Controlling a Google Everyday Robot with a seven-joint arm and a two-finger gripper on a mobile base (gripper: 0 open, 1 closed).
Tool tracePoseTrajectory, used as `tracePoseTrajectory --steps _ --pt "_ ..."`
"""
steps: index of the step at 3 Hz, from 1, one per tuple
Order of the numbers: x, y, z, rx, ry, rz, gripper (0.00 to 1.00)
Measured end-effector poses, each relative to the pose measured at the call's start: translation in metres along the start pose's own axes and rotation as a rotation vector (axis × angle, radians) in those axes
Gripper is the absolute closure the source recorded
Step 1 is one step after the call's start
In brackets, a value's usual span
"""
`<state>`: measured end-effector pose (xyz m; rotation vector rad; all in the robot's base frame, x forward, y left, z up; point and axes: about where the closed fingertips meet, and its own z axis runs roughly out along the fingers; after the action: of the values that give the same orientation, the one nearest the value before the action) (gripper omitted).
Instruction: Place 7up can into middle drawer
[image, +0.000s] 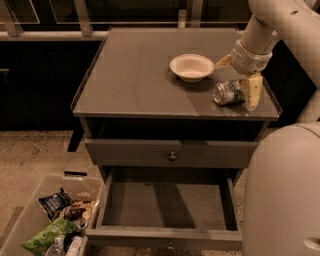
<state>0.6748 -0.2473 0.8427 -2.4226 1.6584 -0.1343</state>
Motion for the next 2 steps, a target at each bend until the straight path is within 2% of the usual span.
tracePoseTrajectory --steps 1,2 --pt "0.0000 0.0000 0.0000 0.000 0.000 0.000 0.19" --pt "0.0000 0.0000 0.0000 0.000 0.000 0.000 0.41"
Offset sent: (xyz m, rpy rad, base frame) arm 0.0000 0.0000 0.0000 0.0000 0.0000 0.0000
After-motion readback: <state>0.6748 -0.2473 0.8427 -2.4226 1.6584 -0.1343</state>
